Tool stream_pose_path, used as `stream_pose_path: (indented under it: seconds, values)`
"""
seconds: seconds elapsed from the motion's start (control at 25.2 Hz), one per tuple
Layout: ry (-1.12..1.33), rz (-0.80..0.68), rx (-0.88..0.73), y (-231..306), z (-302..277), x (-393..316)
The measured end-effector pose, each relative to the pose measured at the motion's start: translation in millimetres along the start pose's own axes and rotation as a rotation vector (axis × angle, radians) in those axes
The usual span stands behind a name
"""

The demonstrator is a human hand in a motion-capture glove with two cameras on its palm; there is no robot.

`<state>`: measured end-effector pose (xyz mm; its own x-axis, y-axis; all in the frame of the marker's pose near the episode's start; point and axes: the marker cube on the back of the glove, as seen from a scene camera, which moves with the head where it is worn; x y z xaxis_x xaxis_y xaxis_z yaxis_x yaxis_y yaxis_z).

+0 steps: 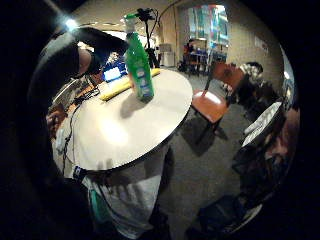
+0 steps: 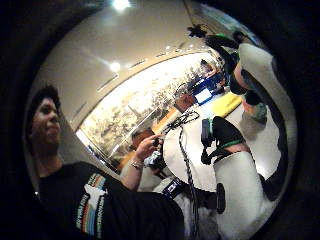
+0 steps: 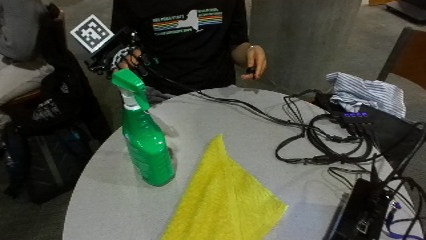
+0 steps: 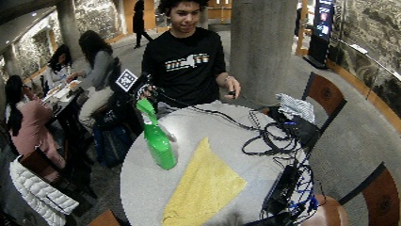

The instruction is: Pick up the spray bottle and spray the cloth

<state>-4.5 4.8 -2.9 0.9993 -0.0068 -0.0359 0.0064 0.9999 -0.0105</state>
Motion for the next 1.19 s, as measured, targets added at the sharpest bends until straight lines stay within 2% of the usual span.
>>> stream_pose_path:
  seconds: [0.24,0.79,0.99,1.19]
  values:
    - [0.077,-0.019,-0.041,10,-5,-12]
    - [0.155,0.083,-0.039,-1,3,-1]
    - [0.141,0.124,-0.214,6,-8,1]
    - [0.055,0.112,-0.082,4,1,8]
